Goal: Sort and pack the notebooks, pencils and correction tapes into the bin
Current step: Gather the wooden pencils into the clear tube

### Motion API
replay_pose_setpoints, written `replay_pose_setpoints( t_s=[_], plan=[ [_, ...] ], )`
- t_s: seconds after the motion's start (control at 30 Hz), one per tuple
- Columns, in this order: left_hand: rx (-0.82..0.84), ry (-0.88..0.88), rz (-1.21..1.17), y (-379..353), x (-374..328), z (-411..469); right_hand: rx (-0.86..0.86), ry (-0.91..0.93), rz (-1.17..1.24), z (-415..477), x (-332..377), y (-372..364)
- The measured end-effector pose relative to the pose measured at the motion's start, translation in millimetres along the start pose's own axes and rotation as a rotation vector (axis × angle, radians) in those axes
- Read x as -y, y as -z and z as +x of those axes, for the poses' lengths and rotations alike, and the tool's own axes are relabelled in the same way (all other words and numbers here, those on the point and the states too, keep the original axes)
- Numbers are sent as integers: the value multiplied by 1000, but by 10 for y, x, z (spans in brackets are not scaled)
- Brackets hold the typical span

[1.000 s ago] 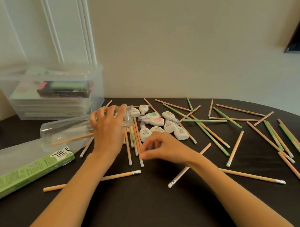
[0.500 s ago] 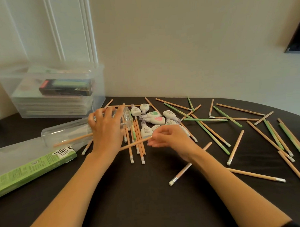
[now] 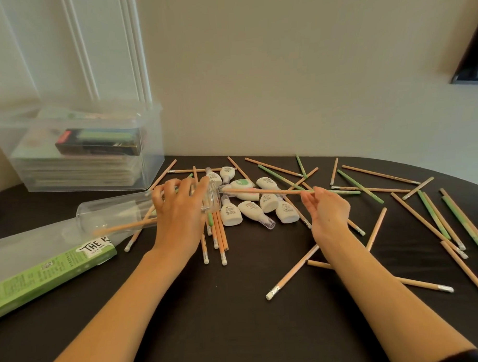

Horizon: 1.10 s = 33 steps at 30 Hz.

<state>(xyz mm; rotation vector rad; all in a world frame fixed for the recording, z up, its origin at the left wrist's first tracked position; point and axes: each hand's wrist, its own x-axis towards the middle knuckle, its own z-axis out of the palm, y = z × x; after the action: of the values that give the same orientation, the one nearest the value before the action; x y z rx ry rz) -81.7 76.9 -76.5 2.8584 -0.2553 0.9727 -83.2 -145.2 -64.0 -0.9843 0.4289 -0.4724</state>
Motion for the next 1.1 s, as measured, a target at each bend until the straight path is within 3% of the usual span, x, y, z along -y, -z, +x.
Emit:
replay_pose_setpoints(
  t_s=[0.1,0.2,0.33,0.43,0.53,0.63,0.77,0.83,1.0,1.1],
  plan=[
    [0,-45,-1,30,-53,-13,61,-24,-69,-133,-28,-119],
    [16,-86,-9,39,-120,-22,247,-58,-158,-335,-142,-243],
    [-3,-84,-37,59,-149,-25,603,78,-630,-569,-350,-400],
    [-35,-68,-45,76,-112,-20,771,48,-752,-571,-335,-450],
    [-52,-21,-38,59,-36,8,695,97,-765,-502,-254,-397],
    [-73,36,-45,39,34,31,613,272,-1034,-481,-264,-345],
    [-65,56,-22,3,77,37,849,320,-1410,-597,-431,-381],
    [-69,60,-24,-11,84,36,889,316,-1575,-650,-480,-416],
    [-80,63,-28,-23,93,31,775,284,-1554,-618,-418,-430],
    [-67,64,-30,-43,85,32,652,368,-1456,-600,-414,-470]
  ],
)
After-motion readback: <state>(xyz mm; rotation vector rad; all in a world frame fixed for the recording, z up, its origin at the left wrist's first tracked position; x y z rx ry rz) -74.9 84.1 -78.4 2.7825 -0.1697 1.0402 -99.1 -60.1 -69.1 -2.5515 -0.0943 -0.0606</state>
